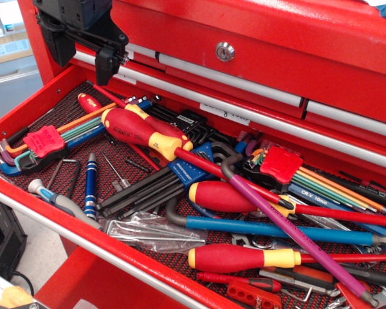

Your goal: Pick up violet Allen key

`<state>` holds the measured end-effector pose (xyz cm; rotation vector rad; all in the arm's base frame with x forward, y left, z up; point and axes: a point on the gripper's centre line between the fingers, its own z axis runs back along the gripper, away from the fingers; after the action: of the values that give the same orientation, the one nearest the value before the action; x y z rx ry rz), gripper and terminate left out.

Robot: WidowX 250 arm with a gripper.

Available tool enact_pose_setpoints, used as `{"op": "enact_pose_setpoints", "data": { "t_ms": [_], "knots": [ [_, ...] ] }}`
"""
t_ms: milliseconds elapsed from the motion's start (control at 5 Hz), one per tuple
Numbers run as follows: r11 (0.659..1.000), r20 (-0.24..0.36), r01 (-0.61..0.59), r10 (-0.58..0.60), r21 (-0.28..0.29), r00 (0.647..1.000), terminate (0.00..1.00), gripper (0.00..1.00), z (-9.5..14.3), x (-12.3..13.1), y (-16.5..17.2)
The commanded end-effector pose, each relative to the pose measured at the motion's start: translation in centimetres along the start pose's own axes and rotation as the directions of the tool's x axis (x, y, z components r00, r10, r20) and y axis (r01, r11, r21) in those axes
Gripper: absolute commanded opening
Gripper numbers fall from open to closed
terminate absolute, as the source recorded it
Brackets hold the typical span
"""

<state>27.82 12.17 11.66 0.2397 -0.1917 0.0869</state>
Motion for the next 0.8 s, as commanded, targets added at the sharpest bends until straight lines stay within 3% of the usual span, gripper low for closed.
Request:
{"op": "enact_pose_setpoints", "data": {
  "t_ms": [0, 200, 400, 600],
  "knots": [
    [1.000, 0.000, 0.000, 0.000, 0.000, 1.000, 0.00, 1.00, 0.0, 0.0, 0.0],
    [0.969, -0.028, -0.239, 0.241, 0.060, 0.970, 0.00, 1.00, 1.5, -1.1, -4.7],
    [0.889, -0.094, -0.450, 0.456, 0.078, 0.885, 0.00, 1.00, 2.1, -1.3, -8.8],
    [0.792, -0.121, -0.603, 0.610, 0.090, 0.783, 0.00, 1.00, 3.0, -1.9, -13.1]
  ]
}}
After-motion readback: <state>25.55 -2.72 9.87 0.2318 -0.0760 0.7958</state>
